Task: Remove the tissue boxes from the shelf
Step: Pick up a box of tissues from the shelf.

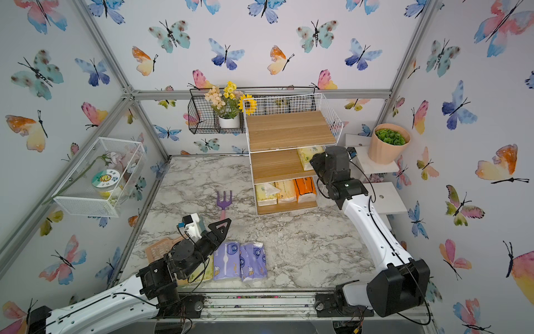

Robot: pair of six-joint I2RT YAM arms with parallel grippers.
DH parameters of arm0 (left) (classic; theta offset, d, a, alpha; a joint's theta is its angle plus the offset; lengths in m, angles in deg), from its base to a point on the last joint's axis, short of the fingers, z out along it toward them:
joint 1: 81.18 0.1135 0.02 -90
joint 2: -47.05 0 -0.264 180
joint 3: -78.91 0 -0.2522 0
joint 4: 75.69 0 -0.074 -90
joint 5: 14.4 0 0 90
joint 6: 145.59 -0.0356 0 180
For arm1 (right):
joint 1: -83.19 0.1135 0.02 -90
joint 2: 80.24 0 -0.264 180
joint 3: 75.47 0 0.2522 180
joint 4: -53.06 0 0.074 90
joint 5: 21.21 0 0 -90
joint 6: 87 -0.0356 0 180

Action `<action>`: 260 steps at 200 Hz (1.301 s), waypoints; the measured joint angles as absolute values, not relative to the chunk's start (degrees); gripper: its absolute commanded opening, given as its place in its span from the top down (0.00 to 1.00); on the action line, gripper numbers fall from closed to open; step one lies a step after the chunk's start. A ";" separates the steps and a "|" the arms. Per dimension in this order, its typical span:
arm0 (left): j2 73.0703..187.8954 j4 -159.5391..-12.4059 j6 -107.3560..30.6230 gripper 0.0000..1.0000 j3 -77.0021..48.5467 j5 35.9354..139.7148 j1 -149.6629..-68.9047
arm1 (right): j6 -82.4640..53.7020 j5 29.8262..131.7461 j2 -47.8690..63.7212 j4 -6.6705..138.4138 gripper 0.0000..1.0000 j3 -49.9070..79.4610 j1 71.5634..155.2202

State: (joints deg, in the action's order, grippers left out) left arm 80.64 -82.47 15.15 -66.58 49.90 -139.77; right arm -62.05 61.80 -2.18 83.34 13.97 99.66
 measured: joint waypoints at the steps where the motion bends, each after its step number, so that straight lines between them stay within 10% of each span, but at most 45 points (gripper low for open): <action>1: 80.64 -82.47 15.15 0.28 -66.58 49.90 -139.77 | -62.05 61.83 -2.13 83.34 0.54 14.01 99.64; 260: 81.10 -82.49 15.13 0.28 -66.40 49.99 -139.77 | -63.76 62.18 1.54 87.51 0.99 17.92 99.22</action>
State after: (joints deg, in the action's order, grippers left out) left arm 81.10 -82.49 15.13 -66.40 49.99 -139.77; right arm -63.76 62.18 1.54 87.51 17.92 99.22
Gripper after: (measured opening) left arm 0.715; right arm 0.039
